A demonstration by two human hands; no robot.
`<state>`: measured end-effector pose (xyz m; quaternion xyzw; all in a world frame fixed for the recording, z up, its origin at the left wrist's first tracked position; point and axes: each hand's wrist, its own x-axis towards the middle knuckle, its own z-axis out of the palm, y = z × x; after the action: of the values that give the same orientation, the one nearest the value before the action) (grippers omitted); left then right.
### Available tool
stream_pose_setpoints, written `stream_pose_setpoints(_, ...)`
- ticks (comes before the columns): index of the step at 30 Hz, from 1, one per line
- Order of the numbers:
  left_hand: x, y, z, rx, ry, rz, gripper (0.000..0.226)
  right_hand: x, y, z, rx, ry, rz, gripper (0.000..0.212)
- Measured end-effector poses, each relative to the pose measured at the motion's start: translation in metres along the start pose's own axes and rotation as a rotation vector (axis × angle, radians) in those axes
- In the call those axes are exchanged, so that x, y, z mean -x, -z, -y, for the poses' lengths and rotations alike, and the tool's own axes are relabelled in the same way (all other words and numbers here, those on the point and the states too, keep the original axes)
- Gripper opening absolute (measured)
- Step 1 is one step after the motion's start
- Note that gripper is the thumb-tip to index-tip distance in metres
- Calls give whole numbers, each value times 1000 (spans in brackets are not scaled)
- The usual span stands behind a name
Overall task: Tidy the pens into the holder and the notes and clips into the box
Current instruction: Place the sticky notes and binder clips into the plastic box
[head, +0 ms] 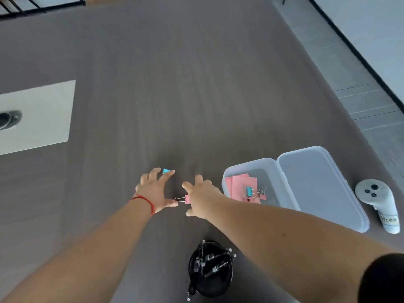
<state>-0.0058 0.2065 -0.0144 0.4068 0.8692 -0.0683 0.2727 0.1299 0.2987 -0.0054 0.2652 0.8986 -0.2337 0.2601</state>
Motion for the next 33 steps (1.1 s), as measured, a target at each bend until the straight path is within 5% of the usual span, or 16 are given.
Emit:
stream_pose_setpoints(7, -11, -15, 11, 275, -89, -38, 57, -18, -16, 2, 31, 119, -37, 34)
stream_pose_setpoints(13, -4, -26, 21, 253, -86, -109, 18, -18, -25, 0, 107, 132, -153, 29)
stream_pose_setpoints(22, 13, -6, 22, 828, 154, -173, 37, 7, 6, 4, -148, 60, -104, 19)
stream_pose_setpoints(28, 46, 63, -56, 988, -228, -141, 54, 92, 80, -66, -527, -31, -387, 7)
stream_pose_setpoints(33, 52, 59, -156, 432, -674, -28, 22, 129, 44, -117, -499, -329, -156, 11)
